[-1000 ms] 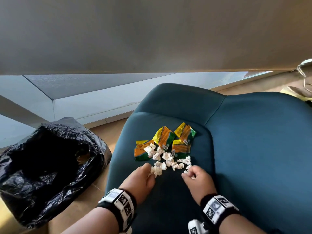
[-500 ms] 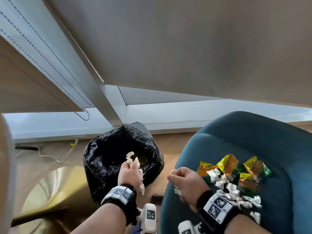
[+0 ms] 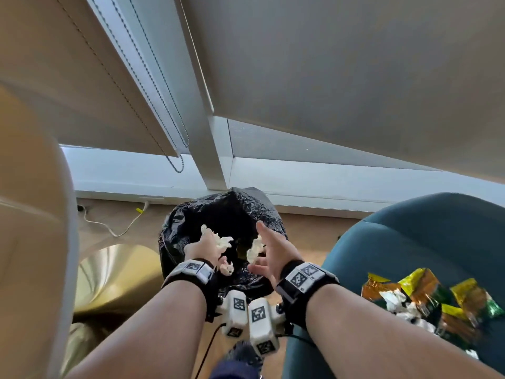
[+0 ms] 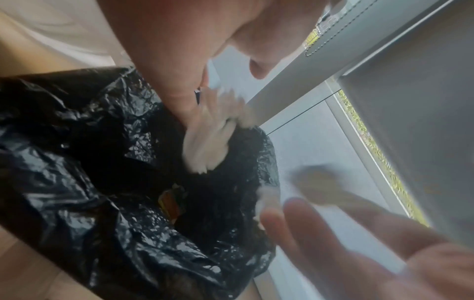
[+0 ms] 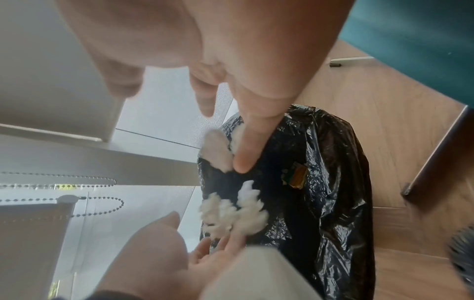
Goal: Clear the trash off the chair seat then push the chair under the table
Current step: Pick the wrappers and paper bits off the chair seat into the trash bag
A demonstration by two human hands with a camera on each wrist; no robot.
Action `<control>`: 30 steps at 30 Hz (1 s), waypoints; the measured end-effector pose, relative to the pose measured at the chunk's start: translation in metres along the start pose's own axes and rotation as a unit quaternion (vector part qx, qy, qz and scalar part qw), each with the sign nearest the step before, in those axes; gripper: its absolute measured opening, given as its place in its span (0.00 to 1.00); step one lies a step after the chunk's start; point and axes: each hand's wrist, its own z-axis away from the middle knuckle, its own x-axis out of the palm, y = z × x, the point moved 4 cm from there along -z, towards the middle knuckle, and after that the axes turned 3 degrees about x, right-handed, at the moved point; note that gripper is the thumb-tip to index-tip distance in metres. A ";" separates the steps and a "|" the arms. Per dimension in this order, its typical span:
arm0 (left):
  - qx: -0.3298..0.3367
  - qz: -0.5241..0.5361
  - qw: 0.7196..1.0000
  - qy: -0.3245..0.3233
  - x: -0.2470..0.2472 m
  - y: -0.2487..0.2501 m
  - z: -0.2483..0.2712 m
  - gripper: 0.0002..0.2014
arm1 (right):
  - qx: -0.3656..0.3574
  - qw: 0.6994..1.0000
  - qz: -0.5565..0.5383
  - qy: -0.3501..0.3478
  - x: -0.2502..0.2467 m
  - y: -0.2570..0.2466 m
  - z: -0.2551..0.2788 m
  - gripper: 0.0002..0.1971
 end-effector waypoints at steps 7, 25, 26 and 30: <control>0.145 -0.142 0.979 0.006 0.002 0.014 0.041 0.32 | -0.002 0.996 -0.084 0.021 -0.026 0.017 0.009 0.27; 0.523 -0.593 0.504 -0.348 0.191 -0.055 0.258 0.36 | -0.007 0.872 0.264 0.412 -0.350 0.114 0.180 0.20; 0.527 -0.593 0.502 -0.345 0.204 -0.054 0.265 0.37 | -0.002 0.876 0.263 0.405 -0.356 0.117 0.179 0.25; 0.525 -0.611 0.489 -0.335 0.247 -0.047 0.280 0.40 | 0.006 0.890 0.280 0.361 -0.365 0.113 0.164 0.38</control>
